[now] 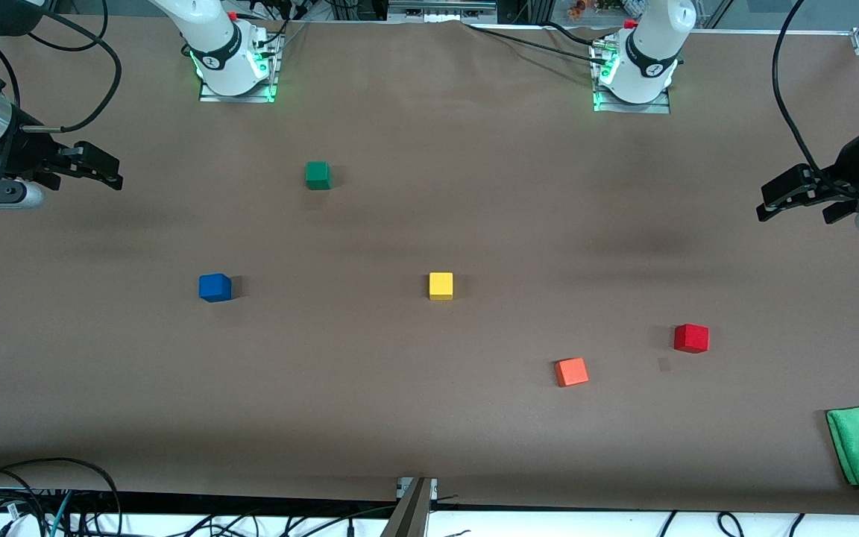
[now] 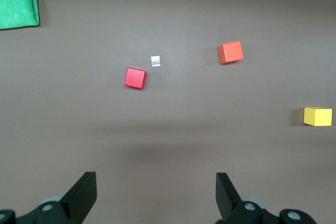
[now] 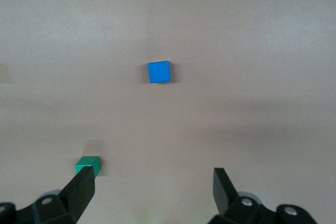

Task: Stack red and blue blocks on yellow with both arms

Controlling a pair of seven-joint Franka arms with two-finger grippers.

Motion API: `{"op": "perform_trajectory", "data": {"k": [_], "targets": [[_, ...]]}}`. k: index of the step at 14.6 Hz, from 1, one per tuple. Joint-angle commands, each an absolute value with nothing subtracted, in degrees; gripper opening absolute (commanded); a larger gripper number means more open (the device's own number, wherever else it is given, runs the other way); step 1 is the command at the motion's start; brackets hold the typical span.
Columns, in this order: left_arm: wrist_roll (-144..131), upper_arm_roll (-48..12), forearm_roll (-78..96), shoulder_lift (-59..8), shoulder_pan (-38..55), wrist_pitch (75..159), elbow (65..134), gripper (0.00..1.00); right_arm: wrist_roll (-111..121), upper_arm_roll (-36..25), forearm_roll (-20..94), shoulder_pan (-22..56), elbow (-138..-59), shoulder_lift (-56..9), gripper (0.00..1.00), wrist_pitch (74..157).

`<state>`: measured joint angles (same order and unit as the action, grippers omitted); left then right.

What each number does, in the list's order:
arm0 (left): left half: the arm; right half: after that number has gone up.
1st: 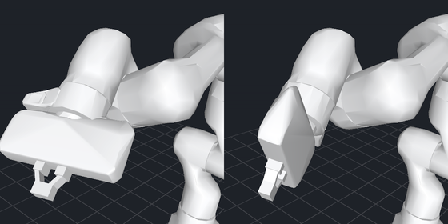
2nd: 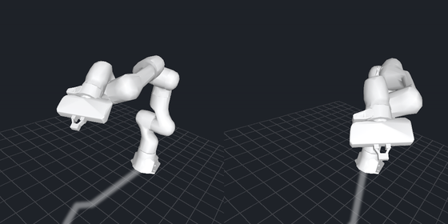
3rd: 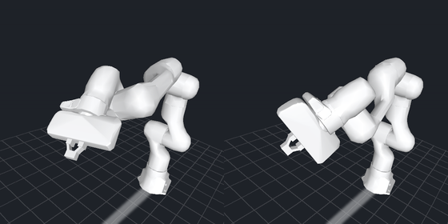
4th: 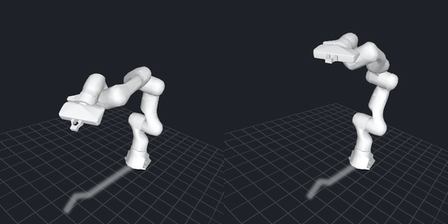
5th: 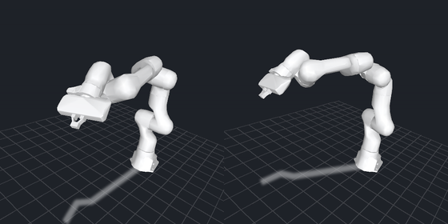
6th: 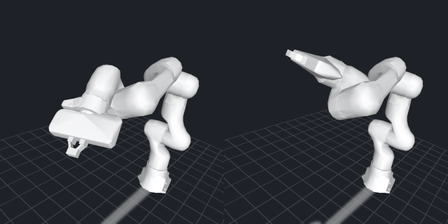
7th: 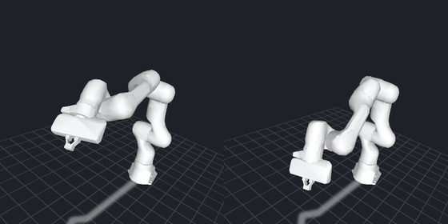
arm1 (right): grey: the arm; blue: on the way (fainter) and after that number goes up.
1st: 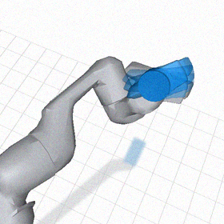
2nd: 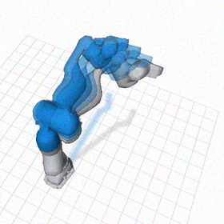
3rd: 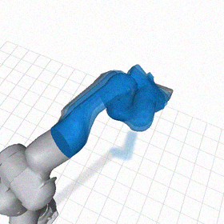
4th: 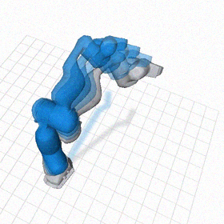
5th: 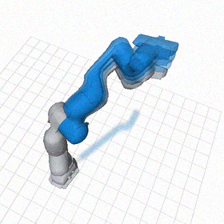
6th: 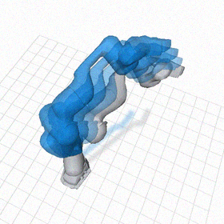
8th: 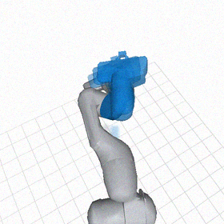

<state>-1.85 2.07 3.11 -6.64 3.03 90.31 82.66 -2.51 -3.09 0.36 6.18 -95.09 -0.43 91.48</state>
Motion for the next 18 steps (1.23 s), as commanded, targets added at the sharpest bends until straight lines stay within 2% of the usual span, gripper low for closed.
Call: {"op": "perform_trajectory", "data": {"k": [1,18], "targets": [[-0.5,2.2,4.0,-6.9,2.7,89.3,81.8,1.0,-3.3,-3.3,0.9,6.2,-94.4,-0.4,1.0,90.6],[-0.9,2.2,4.1,-6.9,2.8,88.9,80.9,1.0,-3.3,-3.3,0.9,6.2,-94.4,-0.4,1.0,90.4]]}}
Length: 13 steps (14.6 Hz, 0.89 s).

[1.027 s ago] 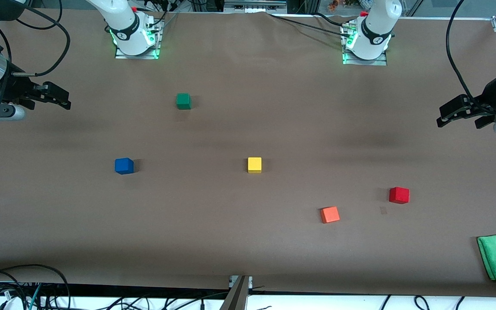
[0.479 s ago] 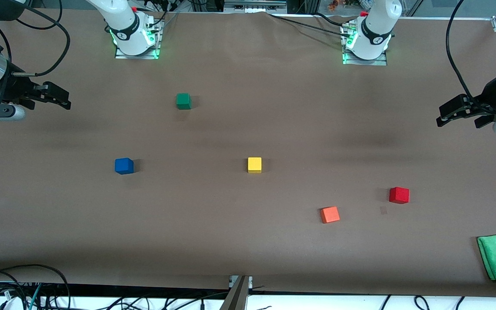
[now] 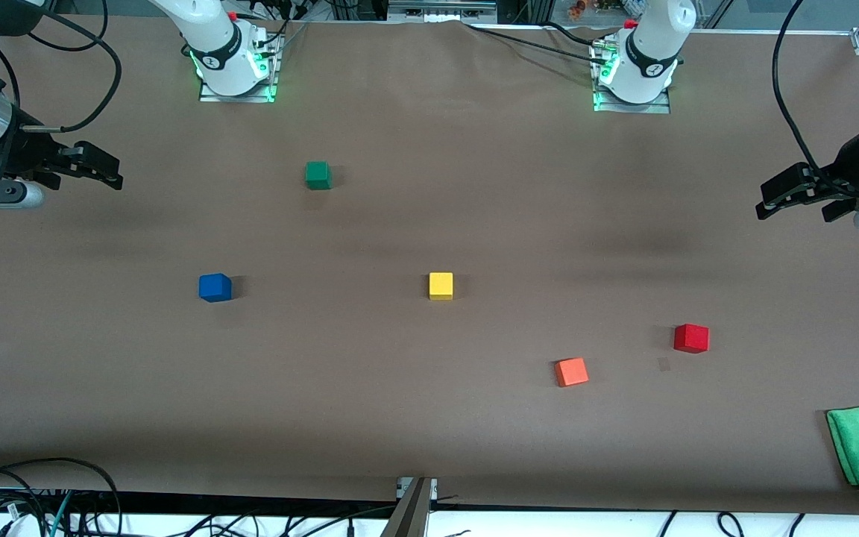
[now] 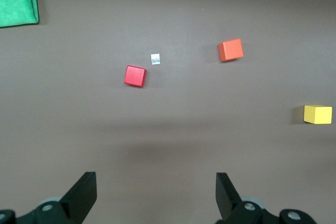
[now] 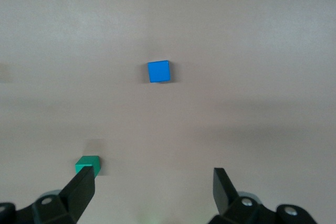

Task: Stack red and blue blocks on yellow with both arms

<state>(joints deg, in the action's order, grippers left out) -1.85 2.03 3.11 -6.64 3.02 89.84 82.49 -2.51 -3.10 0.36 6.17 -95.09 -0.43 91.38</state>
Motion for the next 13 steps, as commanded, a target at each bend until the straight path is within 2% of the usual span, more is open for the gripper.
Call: {"op": "perform_trajectory", "data": {"k": [1,9,13], "targets": [[-0.9,2.2,4.1,-6.9,2.7,88.9,80.9,1.0,-3.3,-3.3,0.9,6.2,-94.4,-0.4,1.0,90.4],[-1.4,2.5,5.2,-7.1,2.7,87.3,81.2,1.0,-3.2,-3.3,0.8,6.2,-94.3,-0.4,1.0,91.1],[3.4,2.4,5.7,-9.0,1.7,87.2,84.8,1.0,-3.3,-3.1,0.8,6.2,-92.6,-0.6,1.0,91.1]]}}
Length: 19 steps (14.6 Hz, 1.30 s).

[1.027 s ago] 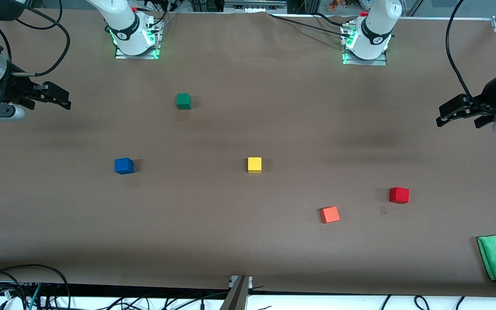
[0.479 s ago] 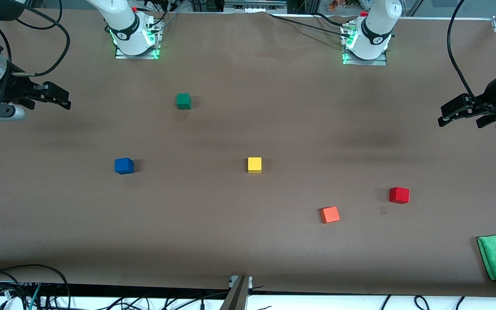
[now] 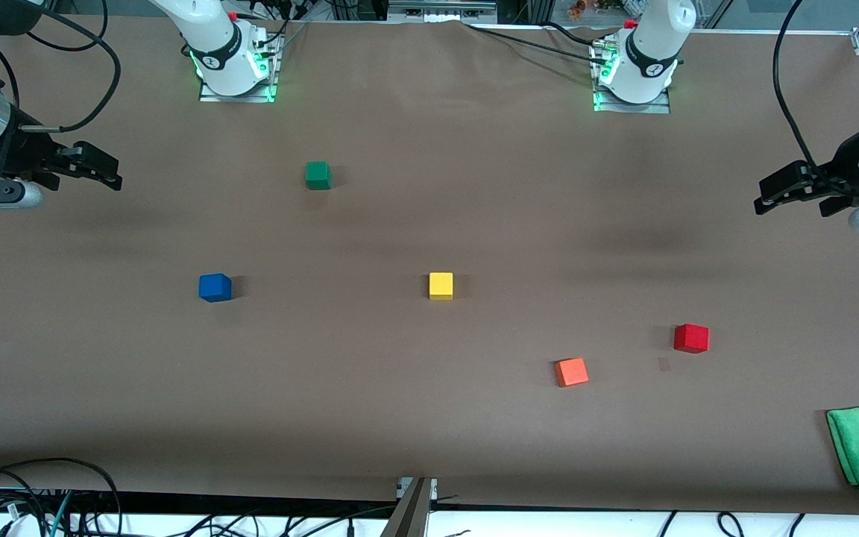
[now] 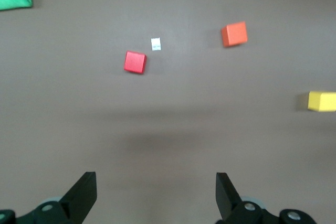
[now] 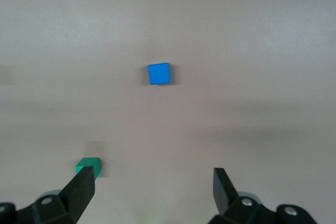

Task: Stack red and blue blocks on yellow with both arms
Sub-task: 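Reach the right gripper to the blue block while the left gripper reaches the red block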

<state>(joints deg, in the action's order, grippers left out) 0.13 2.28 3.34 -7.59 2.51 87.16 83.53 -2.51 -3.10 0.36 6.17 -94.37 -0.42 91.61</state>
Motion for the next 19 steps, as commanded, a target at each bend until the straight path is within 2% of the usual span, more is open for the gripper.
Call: {"op": "perform_trajectory", "data": {"k": [1,4,9,16,19], "targets": [[3.4,2.3,5.7,-9.7,1.8,87.7,85.2,1.0,-3.3,-3.0,0.7,6.3,-92.6,-0.6,1.0,91.0],[3.4,2.1,5.7,-11.5,1.8,89.7,85.3,1.0,-2.9,-2.9,0.6,6.3,-92.7,-0.6,1.0,92.1],[3.7,2.1,5.7,-12.7,1.9,90.2,85.1,1.0,3.8,-3.3,0.7,5.5,-92.3,-5.9,1.0,93.4],[7.0,2.5,4.9,-24.3,1.1,104.3,85.3,1.0,4.6,-3.4,0.4,2.9,-92.3,-12.9,1.0,93.5],[15.5,2.5,4.9,-28.0,-3.2,108.8,85.3,1.0,4.5,-3.3,0.4,3.3,-94.3,-17.7,1.0,99.6]]}}
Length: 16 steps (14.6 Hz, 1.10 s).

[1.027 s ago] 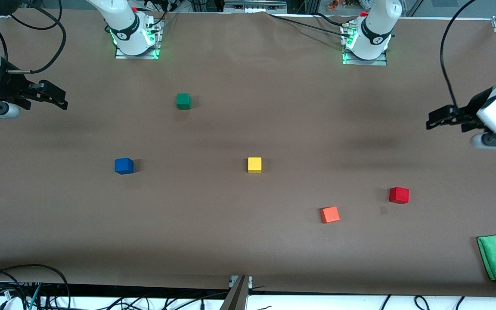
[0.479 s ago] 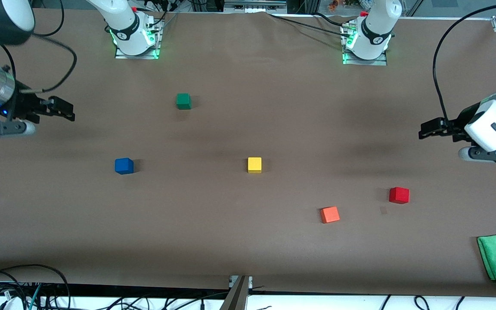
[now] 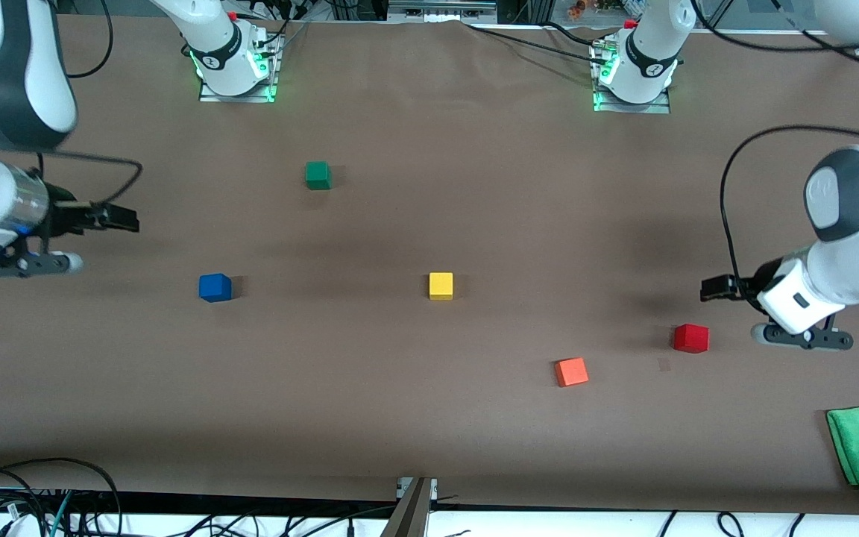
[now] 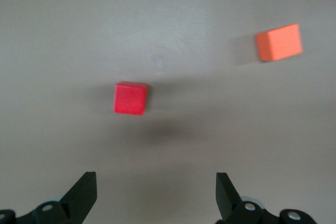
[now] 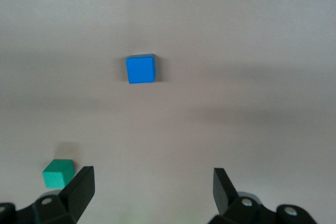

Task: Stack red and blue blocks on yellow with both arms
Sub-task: 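Reach the right gripper to the blue block while the left gripper reaches the red block, then close the right gripper on the blue block while the left gripper grasps red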

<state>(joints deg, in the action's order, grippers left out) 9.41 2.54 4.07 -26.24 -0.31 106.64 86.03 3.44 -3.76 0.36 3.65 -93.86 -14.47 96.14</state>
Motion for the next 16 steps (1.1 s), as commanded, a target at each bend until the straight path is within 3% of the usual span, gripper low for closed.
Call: {"op": "perform_trajectory", "data": {"k": [1,7,13,16], "targets": [[15.7,2.5,4.9,-29.5,-3.7,110.9,85.3,1.0,4.6,-3.0,0.4,3.6,-96.0,-18.5,1.0,102.4],[10.4,2.4,4.9,-37.0,-2.5,119.3,85.4,1.0,4.2,-2.5,3.6,4.2,-102.7,-24.0,1.0,116.9],[9.4,2.3,4.9,-39.8,-1.5,124.7,85.3,1.0,4.2,-1.1,4.7,4.4,-110.6,-27.2,0.99,134.5],[10.8,2.4,4.8,-40.8,-2.1,125.7,85.2,1.0,4.2,-1.0,4.7,4.7,-111.4,-29.1,0.99,138.5]]}}
